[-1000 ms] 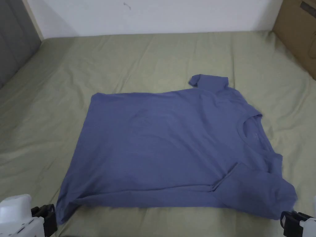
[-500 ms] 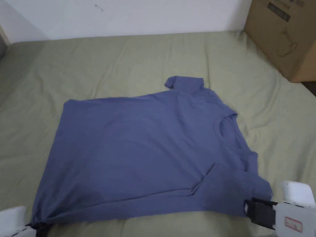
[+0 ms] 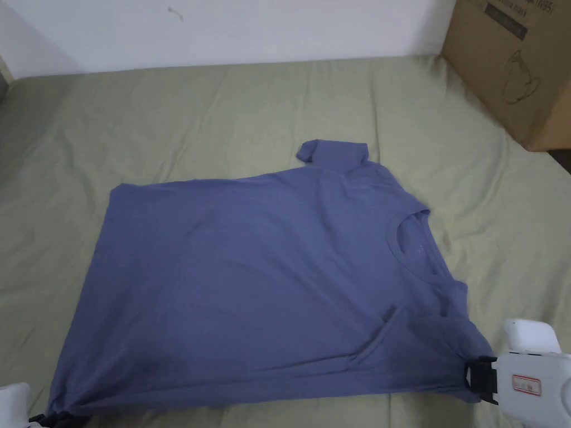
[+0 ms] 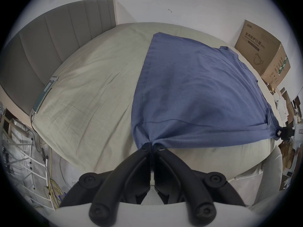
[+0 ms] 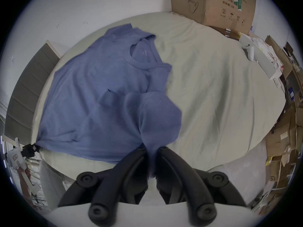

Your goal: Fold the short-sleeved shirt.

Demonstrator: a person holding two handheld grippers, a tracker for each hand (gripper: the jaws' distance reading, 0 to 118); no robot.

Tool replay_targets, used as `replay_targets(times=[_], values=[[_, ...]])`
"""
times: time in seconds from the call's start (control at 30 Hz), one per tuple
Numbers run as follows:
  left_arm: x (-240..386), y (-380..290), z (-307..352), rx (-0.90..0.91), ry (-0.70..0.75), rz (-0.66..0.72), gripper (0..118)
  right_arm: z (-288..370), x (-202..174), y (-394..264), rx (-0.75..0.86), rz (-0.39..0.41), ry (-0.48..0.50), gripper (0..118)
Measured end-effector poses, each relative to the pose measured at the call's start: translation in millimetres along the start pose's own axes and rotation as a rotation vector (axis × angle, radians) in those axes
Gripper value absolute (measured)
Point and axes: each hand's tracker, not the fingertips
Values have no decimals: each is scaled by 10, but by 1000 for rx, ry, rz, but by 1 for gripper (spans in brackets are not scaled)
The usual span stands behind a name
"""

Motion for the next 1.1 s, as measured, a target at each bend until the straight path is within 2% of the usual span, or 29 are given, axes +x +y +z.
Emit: replay_targets(times=[0.07, 0.2, 0.3, 0.4, 0.5, 0.57, 0.6, 0.63, 0.67, 0.7, 0.73, 0.8, 0.93, 0.97, 1.0, 1.03, 1.07, 1.1], values=[[0, 52, 73, 14, 2, -9, 2, 124, -46, 34, 7, -10, 12, 6], [-2, 304, 243, 70, -1, -26, 2, 365, -221, 240, 68, 62, 13, 6], [42, 645, 296, 149, 8, -82, 2, 411, -286, 568, 94, 72, 33, 6], [99, 1043, 133, 157, 19, -105, 2, 231, -295, 1023, 110, 50, 33, 6], [199, 1406, -207, 154, 27, -129, 2, -118, -297, 1498, 57, -27, 67, 6], [251, 1587, -459, 133, 29, -129, 3, -395, -330, 1730, 31, -53, 37, 6], [273, 1643, -575, 130, 30, -130, 8, -524, -356, 1815, 7, -37, 34, 6], [306, 1684, -681, 113, 41, -143, 38, -680, -364, 1888, -41, -22, 43, 19], [340, 1715, -746, 74, 87, -158, 78, -796, -382, 1934, -88, -23, 23, 47], [351, 1730, -802, 39, 89, -166, 109, -865, -406, 1940, -122, 0, -27, 76], [336, 1721, -826, 11, 81, -164, 118, -900, -409, 1918, -128, 7, -68, 93], [288, 1640, -692, 97, 15, -120, 112, -809, -387, 1848, -78, 27, -59, 94], [77, 1389, -454, 75, 40, -47, 109, -385, -259, 1653, 10, 21, -16, 93], [6, 1294, -392, 74, 32, -19, 100, -266, -224, 1565, 42, 12, -12, 92], [-33, 1199, -314, 77, 16, 1, 81, -163, -179, 1497, 60, 5, -4, 90], [-66, 1076, -218, 90, -12, 27, 72, -39, -145, 1381, 91, 2, 13, 88], [-88, 973, -152, 92, -21, 39, 72, 67, -125, 1251, 122, 5, 24, 88], [-133, 883, -128, 86, -24, 55, 44, 149, -118, 1126, 129, 1, 18, 72]])
